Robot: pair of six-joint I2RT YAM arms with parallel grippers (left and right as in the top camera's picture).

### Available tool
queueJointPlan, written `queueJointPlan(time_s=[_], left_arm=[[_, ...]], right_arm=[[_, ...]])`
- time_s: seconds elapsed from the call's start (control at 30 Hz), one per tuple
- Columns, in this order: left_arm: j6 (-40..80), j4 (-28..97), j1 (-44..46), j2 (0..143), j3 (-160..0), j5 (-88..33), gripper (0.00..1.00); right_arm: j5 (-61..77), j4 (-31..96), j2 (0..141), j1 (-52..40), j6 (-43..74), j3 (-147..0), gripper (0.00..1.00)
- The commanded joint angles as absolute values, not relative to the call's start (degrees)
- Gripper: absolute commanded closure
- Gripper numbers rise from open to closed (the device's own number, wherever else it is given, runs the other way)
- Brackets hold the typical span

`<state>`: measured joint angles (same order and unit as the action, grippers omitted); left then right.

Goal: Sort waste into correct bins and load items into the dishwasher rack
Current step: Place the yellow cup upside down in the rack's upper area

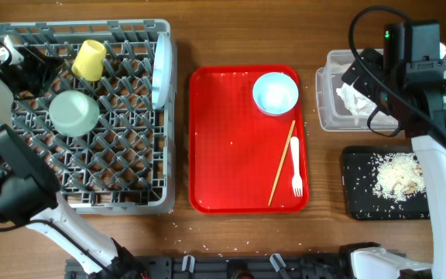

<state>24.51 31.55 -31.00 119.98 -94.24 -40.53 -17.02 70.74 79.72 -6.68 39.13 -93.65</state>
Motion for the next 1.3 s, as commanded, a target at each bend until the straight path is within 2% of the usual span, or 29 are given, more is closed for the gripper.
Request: queueJointPlan(time_s=[0.0,0.07,0.17,0.23,0.33,0.4,0.77,1.27], left_arm=[[24.1,32.4,-31.1,112.0,-94.0,-37.9,0.96],[24.0,32.9,-29.2,109.5,-94.0,-38.3,0.96],[18.6,31.7,-21.1,108.2,-94.0,-38.2,0.96],[15.2,30.9,-13.5,108.6,-94.0,-26.0,0.96],[15.2,30.2,-5.1,109.0,-94.0,0.3,0.96],[14.3,29.1,-2.1,109.8,-94.0,9.7,0.96],[9.1,21.3,-4.4,117.9,-94.0,10.2,0.96],[7.7,26.2,-7.6,118.4,-94.0,7.7,0.96]], right_arm=[[-18.3,70.8,80.2,-6.5,38.6,-94.1,0.00],[-18.3,70.8,80.2,-6.5,38.6,-94.1,0.00],[-18.3,70.8,80.2,-6.5,38.6,-94.1,0.00],[-18.3,70.8,80.2,-6.5,38.6,-94.1,0.00],[-18.3,70.7,80.2,-6.5,38.6,-94.1,0.00],[-18.3,70.8,80.2,-6.5,38.6,-94.1,0.00],[-18.3,70.8,80.2,-6.5,38.6,-94.1,0.00],[-18.3,70.8,80.2,-6.5,38.6,-94.1,0.00]])
